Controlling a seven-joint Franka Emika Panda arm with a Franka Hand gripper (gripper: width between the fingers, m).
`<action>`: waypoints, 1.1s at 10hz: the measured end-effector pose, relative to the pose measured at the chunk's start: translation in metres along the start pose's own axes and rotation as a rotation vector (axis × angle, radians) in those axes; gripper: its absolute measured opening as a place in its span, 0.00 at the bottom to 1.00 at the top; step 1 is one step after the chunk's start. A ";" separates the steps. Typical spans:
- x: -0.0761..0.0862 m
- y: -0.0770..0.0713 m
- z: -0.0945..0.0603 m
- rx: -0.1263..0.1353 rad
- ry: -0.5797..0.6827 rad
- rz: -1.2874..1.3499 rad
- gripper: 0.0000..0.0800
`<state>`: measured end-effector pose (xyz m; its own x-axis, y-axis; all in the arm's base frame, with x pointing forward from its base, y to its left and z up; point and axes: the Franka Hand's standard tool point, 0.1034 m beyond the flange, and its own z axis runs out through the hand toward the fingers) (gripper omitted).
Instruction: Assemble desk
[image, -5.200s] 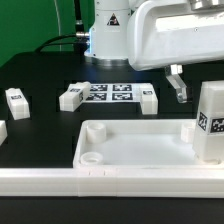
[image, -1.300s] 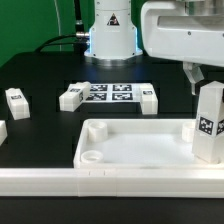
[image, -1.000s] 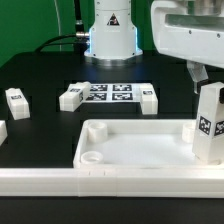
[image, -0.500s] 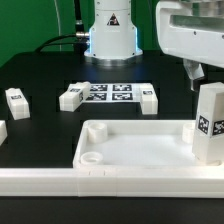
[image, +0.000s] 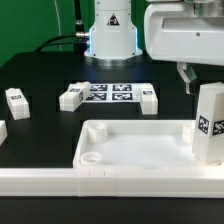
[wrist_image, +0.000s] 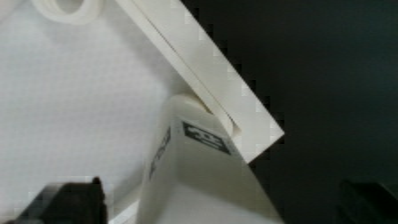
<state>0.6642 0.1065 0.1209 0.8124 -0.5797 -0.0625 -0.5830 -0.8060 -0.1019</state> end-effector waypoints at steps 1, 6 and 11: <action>-0.001 0.002 0.001 -0.033 0.012 -0.164 0.81; 0.000 0.004 0.001 -0.093 0.025 -0.649 0.81; 0.002 0.004 0.000 -0.105 0.014 -0.902 0.67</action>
Offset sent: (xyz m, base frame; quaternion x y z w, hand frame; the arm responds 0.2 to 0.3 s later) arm 0.0023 -0.0084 0.0042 -0.0662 0.0371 -0.3020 0.9503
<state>0.6640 0.1021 0.1200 0.9610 0.2763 0.0095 0.2764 -0.9609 -0.0150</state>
